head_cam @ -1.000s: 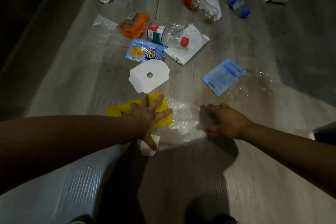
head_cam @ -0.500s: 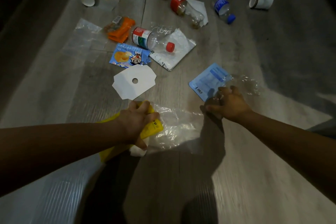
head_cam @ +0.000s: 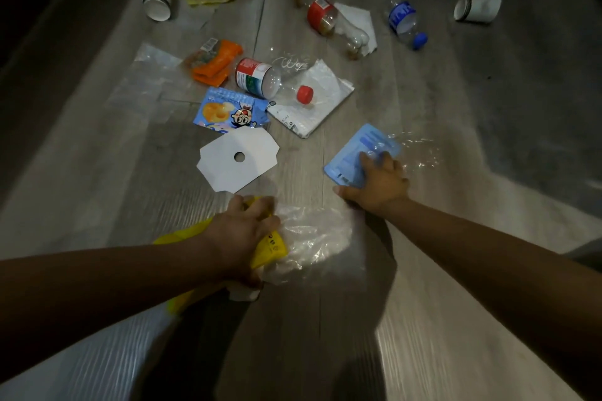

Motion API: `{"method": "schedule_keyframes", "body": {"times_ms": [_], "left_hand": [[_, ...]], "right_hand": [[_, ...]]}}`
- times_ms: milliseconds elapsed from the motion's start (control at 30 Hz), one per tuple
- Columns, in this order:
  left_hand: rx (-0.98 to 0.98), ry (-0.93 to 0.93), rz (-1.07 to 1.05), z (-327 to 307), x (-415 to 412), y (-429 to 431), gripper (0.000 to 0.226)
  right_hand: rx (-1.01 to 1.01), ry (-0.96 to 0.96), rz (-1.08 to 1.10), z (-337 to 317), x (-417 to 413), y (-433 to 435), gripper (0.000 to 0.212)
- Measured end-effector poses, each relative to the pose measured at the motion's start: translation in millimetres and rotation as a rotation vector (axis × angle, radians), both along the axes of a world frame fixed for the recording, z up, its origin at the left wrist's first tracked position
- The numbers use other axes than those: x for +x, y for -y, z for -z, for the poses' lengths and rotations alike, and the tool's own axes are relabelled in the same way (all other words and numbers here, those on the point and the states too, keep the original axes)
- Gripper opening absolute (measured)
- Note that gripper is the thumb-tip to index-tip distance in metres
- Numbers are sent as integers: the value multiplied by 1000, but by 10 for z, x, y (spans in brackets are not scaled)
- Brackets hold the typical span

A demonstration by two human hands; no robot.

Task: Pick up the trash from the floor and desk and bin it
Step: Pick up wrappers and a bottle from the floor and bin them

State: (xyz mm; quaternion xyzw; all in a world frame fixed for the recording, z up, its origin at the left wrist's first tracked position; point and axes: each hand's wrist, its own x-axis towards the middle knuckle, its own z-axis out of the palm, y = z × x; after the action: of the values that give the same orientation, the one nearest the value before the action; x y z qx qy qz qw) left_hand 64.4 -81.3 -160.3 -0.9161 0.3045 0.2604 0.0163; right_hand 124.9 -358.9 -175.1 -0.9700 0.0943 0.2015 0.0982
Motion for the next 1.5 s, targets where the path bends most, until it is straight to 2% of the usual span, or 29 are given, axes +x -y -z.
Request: {"method": "schedule_keyframes", "body": {"times_ms": [133,333,467,533,633,733,867,1067,1233,1300,1367,1433,1500], "left_hand": [[-14,12,-4,8,-47,-81,103],[22,-49,-41,-11,-83,-303,117],[16,-79,-79,-64,-114,-490,125],[16,-70,-91,-79,-125,-551,121],[18,1,-116,-53,-181,-597,102],[8,64,-147,-15,-230,-609,88],[-16,49,-194,1,-211,-598,93],[-48,83,-175,51,-130,-645,115],[-173,-37,-323,-13,-133,-653,112],[-264,-44,-391,-78,-94,-682,103],[-367,-80,-487,-172,-32,-724,79],[-418,-146,-517,-249,-17,-780,62],[-381,-181,-438,-306,-72,-811,51]], "right_hand": [[23,82,-28,-8,16,-194,77],[70,-6,-132,-160,36,-469,86],[-17,174,-329,-352,98,-803,79],[10,183,-434,-412,167,-1002,82],[15,56,-580,-390,315,-1277,85],[-13,30,-687,-301,469,-1460,87],[-57,48,-743,-199,655,-1574,99],[-60,73,-682,-97,638,-1552,111],[37,137,-501,-162,540,-1451,84],[188,192,-397,-242,506,-1379,63],[375,237,-258,-332,457,-1280,37],[489,257,-138,-402,403,-1160,29],[547,245,-22,-442,341,-1012,30]]}}
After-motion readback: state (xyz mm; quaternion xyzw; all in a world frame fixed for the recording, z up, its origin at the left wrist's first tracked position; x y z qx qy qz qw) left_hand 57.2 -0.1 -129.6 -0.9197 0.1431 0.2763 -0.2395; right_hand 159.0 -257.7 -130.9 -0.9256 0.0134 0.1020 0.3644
